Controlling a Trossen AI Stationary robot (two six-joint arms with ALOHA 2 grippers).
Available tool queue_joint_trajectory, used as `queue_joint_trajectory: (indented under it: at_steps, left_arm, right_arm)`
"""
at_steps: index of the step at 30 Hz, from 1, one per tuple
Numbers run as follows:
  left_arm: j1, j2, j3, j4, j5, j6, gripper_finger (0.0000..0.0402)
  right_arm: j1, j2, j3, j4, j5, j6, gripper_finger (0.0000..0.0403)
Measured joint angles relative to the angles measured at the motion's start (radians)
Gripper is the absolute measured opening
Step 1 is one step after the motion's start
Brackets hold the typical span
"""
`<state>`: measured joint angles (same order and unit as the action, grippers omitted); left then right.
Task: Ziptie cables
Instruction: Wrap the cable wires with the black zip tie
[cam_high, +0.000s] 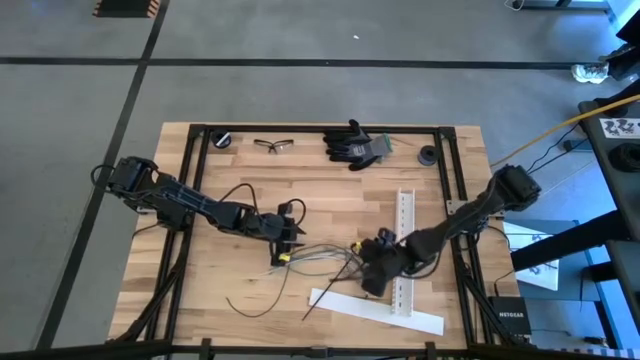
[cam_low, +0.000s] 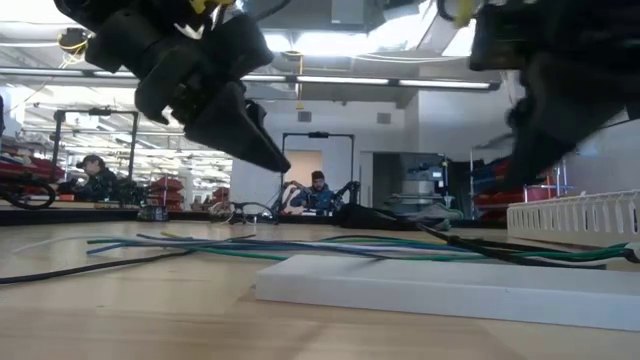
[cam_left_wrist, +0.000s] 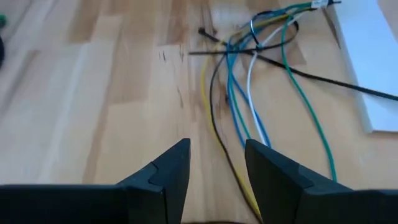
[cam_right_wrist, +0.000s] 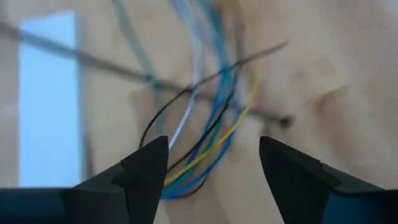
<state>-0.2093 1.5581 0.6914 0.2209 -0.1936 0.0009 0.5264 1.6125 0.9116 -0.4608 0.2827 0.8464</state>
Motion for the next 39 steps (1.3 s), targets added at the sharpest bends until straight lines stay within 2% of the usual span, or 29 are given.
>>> queue_joint_trajectory:
  at_steps: [3,9,14,18,24,29,34,39]
  left_arm:
    - [0.013,0.0,0.0,0.012,0.0,0.037,0.0139]
    - [0.056,0.0,0.0,0.01,-0.001,0.076,0.0139]
    - [0.063,0.001,0.0,-0.001,-0.001,0.055,0.0139]
    - [0.057,0.002,0.0,-0.002,0.0,0.054,0.0139]
    - [0.045,0.002,0.0,0.0,-0.001,0.052,0.0139]
    - [0.03,0.002,0.0,0.007,0.001,0.058,0.0139]
    - [0.025,0.002,0.0,-0.014,0.0,0.049,0.0139]
    - [0.003,0.002,0.0,-0.014,0.0,0.025,0.0139]
  right_arm:
    - [0.023,0.029,-0.009,-0.008,-0.003,0.022,0.0239]
    - [-0.008,0.094,-0.007,0.004,0.089,0.022,0.0239]
    - [-0.061,0.125,-0.007,0.051,0.065,-0.013,0.0239]
    - [-0.092,0.126,-0.007,0.021,0.064,-0.023,0.0239]
    - [-0.103,0.126,-0.007,-0.005,0.091,-0.086,0.0239]
    - [-0.145,0.14,-0.007,0.088,0.14,-0.189,0.0239]
    - [-0.21,0.188,-0.007,0.204,0.111,-0.332,0.0239]
    - [-0.243,0.178,0.024,0.152,0.099,-0.385,0.0239]
